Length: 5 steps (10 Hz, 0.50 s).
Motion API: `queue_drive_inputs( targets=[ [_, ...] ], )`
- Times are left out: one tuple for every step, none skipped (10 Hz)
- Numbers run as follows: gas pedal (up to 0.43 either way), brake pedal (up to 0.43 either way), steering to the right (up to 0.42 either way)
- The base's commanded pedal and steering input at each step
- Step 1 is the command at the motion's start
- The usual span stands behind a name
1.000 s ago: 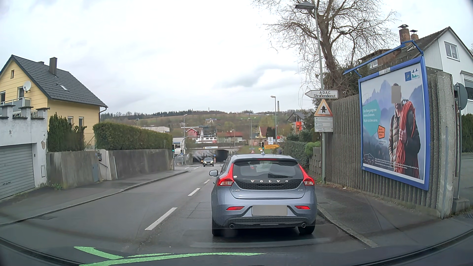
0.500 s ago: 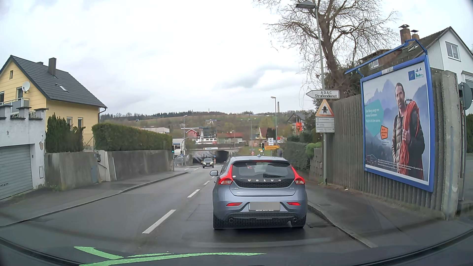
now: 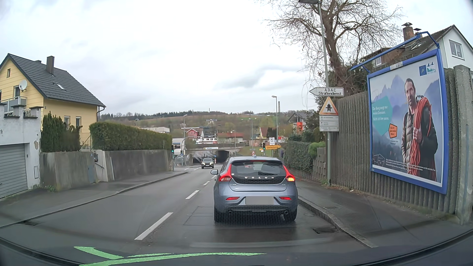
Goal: Follow the waypoints while adhering to traffic rules and regulations
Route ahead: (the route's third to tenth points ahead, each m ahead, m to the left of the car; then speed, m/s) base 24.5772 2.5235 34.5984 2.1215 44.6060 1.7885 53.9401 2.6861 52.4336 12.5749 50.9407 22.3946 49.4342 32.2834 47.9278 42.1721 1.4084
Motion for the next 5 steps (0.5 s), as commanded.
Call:
queue_drive_inputs(
  targets=[
    [0.000,0.000,-0.017],
    [0.000,0.000,-0.017],
    [0.000,0.000,-0.018],
    [0.000,0.000,-0.017],
    [0.000,0.000,-0.017]
  ],
)
